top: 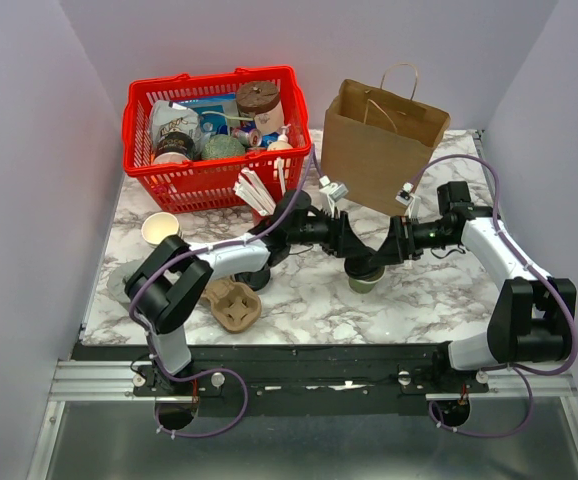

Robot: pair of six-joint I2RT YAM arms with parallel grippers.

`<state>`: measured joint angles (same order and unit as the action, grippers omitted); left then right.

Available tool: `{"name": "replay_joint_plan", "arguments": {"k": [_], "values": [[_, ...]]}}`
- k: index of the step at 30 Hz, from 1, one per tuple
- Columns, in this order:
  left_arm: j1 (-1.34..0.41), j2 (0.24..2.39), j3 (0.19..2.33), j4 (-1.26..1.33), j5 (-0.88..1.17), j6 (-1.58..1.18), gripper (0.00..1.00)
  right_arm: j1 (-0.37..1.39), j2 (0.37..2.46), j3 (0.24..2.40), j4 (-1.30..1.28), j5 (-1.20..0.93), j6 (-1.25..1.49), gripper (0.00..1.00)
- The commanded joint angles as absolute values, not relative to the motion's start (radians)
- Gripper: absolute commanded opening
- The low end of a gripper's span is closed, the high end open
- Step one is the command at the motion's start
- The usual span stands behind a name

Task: Pack the takeout coffee

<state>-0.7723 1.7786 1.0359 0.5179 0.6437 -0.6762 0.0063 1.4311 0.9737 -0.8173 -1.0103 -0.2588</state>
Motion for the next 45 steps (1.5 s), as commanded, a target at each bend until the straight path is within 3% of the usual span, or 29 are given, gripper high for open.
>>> {"name": "replay_joint_plan", "arguments": {"k": [1, 11, 45], "values": [[-0.753, 1.714, 1.080, 0.439, 0.643, -0.628, 0.52, 0.005, 1.445, 0.986, -0.838, -1.026, -0.265, 1.00], [-0.746, 1.709, 1.046, 0.222, 0.453, -0.502, 0.54, 0.005, 1.453, 0.996, -0.836, -1.026, -0.273, 1.00], [-0.787, 1.747, 1.045, 0.360, 0.581, -0.600, 0.54, 0.005, 1.489, 1.029, -0.833, -1.039, -0.275, 1.00]]}}
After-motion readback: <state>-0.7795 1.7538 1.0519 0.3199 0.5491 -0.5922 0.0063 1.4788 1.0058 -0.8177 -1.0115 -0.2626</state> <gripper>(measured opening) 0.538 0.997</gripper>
